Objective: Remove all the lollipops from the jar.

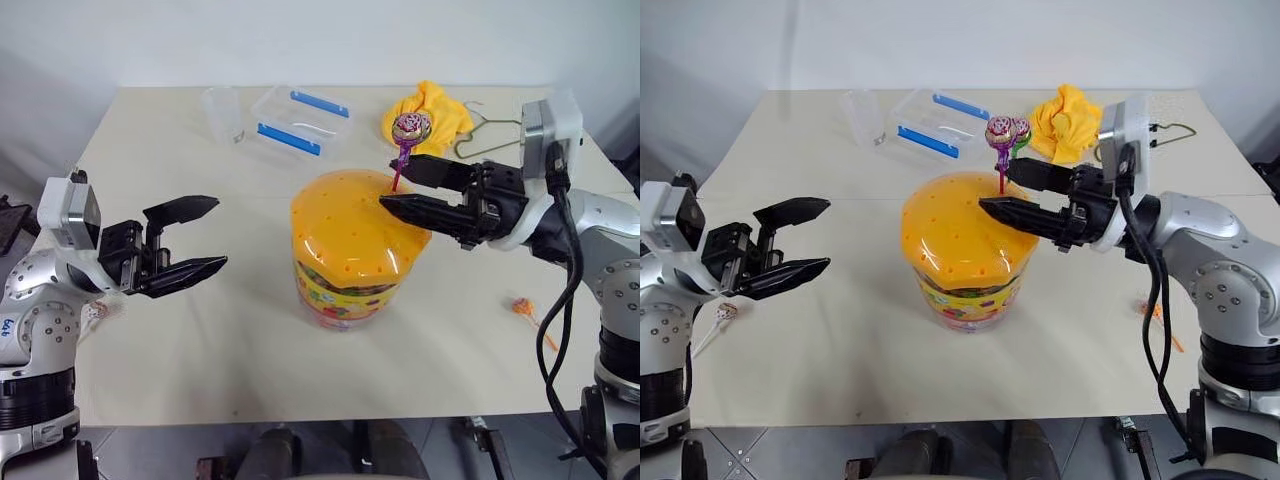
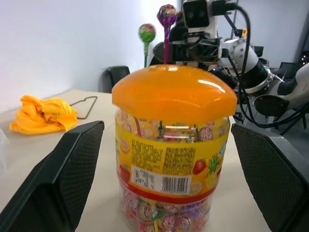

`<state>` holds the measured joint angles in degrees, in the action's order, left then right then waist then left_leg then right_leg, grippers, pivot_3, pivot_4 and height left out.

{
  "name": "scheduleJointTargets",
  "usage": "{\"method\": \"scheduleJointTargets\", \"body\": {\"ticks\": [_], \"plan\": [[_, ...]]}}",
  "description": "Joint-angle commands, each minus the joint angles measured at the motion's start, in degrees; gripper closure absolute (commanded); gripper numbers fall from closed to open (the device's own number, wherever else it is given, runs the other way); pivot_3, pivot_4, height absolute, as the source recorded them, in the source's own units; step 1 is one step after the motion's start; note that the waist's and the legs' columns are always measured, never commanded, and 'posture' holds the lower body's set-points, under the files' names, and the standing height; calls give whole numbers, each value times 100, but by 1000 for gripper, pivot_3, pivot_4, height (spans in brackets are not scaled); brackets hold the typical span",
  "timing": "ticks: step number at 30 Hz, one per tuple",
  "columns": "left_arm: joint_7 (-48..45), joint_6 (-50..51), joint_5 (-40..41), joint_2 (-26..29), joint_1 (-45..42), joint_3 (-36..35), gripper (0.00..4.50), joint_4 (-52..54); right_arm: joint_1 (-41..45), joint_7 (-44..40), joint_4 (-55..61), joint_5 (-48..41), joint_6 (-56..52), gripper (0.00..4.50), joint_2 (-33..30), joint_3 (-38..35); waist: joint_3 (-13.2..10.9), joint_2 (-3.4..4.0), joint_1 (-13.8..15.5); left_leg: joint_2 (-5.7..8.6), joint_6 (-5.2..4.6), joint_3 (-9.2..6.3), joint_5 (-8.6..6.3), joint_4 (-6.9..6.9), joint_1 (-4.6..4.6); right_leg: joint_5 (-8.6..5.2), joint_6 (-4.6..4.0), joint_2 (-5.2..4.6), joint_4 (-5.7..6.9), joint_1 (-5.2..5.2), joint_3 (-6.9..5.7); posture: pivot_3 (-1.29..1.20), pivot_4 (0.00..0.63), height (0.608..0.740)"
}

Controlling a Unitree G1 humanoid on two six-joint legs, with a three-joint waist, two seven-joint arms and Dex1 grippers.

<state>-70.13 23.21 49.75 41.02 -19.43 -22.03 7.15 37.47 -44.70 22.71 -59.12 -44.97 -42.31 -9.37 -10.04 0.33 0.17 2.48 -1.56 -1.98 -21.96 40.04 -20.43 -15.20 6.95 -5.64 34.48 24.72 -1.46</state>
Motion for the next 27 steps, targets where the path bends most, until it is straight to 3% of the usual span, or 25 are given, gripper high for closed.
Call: {"method": "scheduleJointTargets", "body": {"ticks": [1, 10, 17, 20, 24, 27], "plan": [[46, -26, 154, 37, 31, -180, 0, 233, 131, 35, 166, 42, 58, 1866, 13, -29, 0, 0, -8, 0, 0, 0, 0, 1, 0, 0, 0, 0, 0, 0, 0, 0, 150, 740], [175, -4, 219, -4, 39, -147, 0, 447, 86, -8, 41, 0, 249, 4474, 235, -242, 0, 0, -28, -6, 7, 2, 4, 2, 2, 0, 0, 4, 10, 3, 3, 0, 150, 740], [143, -10, 209, -32, -83, 27, 0, 581, 222, 61, -498, -388, 554, 4474, 238, -1260, 0, 0, -12, -4, 7, 3, 4, 1, 1, 0, 0, 3, 9, 3, 3, 0, 150, 740], [-59, -139, 20, 57, -151, 184, 0, 539, -241, -235, -1101, 355, 562, 4474, -837, -1768, -3, 2, 66, 4, 2, 1, 6, 2, -1, 0, 1, -4, 8, 2, 2, 0, 150, 740], [-251, -266, -156, 98, -188, 362, 0, 467, -1737, -775, -1767, 2053, 970, 4474, -2310, -1574, -1, 0, 126, 8, -13, 0, -3, -5, -1, 0, 0, -4, -7, -5, 1, 0, 150, 740], [-301, -325, -217, 57, -256, 449, 0, 373, -2709, -685, -2335, 2991, 1253, 4474, -2722, -1443, -1, 0, 109, 9, -22, 23, -8, -5, -1, 1, 2, -6, -11, -4, 8, 0, 150, 740]]}}
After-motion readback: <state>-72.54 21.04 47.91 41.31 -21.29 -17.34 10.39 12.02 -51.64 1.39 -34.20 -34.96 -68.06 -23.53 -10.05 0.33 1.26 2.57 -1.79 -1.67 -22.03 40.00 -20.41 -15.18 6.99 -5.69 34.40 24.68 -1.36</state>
